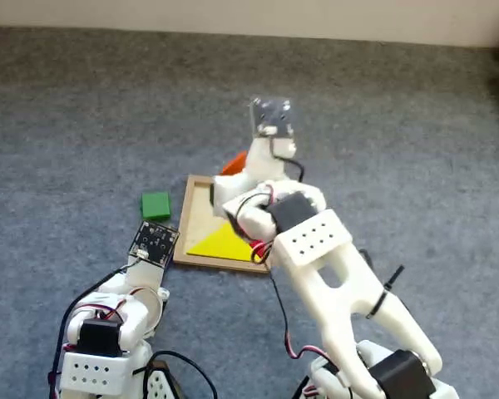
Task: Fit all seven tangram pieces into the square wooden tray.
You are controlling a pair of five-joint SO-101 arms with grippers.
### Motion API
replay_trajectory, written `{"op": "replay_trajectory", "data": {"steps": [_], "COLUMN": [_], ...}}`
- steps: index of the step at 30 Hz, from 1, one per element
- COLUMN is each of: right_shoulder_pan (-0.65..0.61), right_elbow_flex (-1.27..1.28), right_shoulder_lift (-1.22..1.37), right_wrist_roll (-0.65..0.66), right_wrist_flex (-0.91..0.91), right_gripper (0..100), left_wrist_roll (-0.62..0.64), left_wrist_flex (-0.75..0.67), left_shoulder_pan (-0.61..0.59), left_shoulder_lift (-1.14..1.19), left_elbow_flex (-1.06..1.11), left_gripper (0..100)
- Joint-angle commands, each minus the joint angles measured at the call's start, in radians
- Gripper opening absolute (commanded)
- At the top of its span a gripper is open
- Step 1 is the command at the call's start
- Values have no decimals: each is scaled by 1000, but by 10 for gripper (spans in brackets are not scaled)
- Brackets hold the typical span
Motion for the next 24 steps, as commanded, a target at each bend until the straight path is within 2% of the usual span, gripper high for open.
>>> {"op": "replay_trajectory", "data": {"steps": [1,6,13,19,24], "right_shoulder_pan": [-50,-101,-137,-139,-160], "right_elbow_flex": [25,33,-8,-12,-15], "right_shoulder_lift": [44,213,300,331,317], "right_wrist_roll": [-5,-152,-155,-155,-155], "right_wrist_flex": [-102,-171,-174,-174,-176], "right_gripper": [5,9,16,175,185], "left_wrist_roll": [-3,-3,-3,-3,-3], "left_wrist_flex": [6,6,6,6,6], "left_shoulder_pan": [-1,-1,-1,-1,-1], "left_shoulder_lift": [-38,-38,-38,-38,-38], "left_elbow_flex": [19,19,19,19,19], "left_gripper": [7,7,7,7,7]}}
